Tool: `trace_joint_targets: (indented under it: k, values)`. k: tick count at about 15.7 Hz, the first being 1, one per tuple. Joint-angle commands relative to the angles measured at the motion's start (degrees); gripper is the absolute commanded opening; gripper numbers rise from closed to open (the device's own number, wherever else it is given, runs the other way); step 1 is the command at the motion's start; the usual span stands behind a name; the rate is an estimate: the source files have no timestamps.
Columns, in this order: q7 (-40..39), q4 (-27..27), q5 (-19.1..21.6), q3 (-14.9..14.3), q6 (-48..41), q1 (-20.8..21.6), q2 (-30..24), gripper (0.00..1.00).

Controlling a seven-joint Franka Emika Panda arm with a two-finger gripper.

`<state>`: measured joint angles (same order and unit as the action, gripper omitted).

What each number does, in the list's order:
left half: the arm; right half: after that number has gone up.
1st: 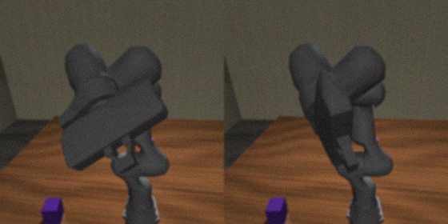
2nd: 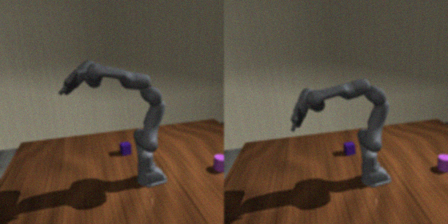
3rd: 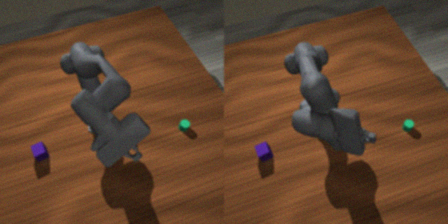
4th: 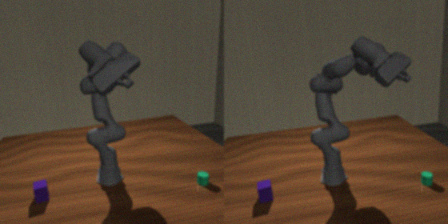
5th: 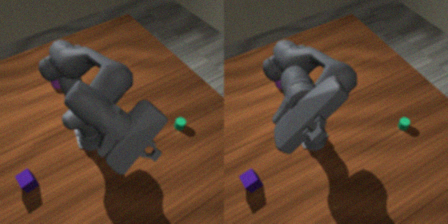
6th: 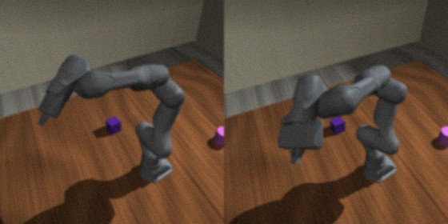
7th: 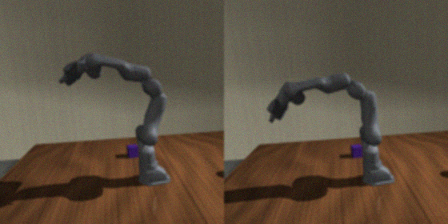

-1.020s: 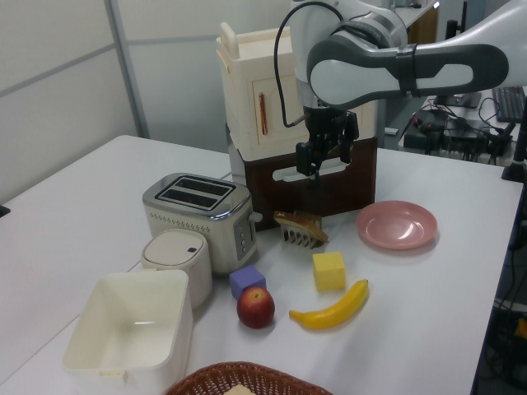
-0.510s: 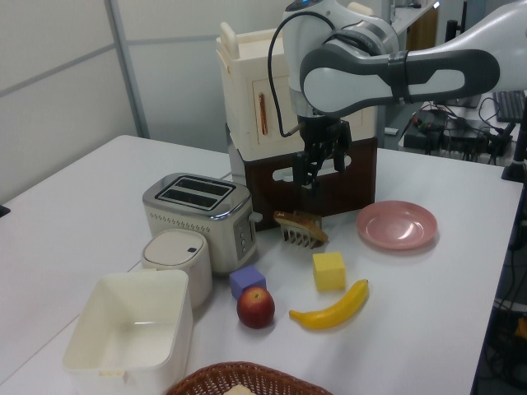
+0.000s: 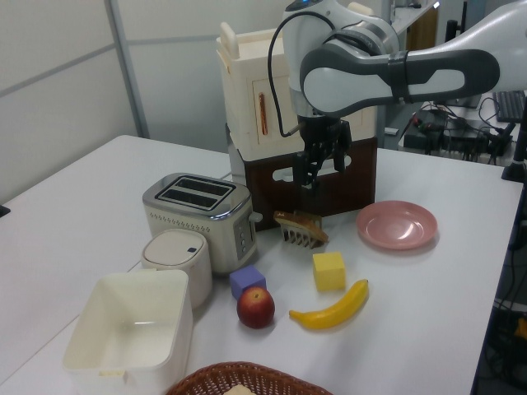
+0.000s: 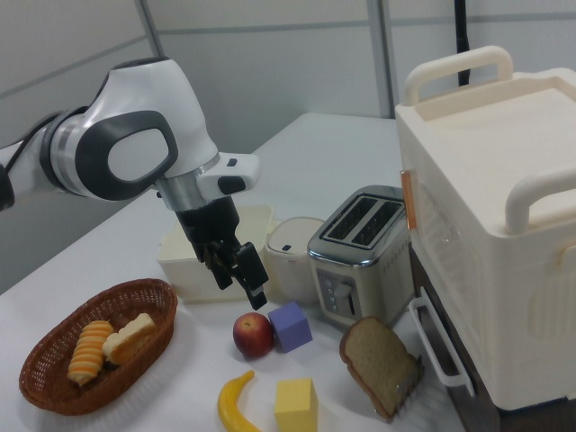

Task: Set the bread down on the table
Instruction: 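Move the gripper from above the table toward the wicker basket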

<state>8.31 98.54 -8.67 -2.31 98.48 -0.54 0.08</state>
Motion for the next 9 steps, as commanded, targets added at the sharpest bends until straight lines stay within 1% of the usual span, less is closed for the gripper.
trace_joint_targets:
  k: [1, 5, 7, 9]
  values:
    - [-1.2, 1.9, 2.2, -0.1, -0.1, 0.9, -0.2, 1.00]
    - [-0.4, 5.9, 5.3, 0.4, 3.5, 1.8, -1.4, 1.00]
    - [-0.3, 7.4, 7.2, 3.3, 5.7, 2.1, -1.4, 1.00]
    - [1.3, 9.0, 7.8, 6.4, 8.0, 2.2, -1.3, 1.00]
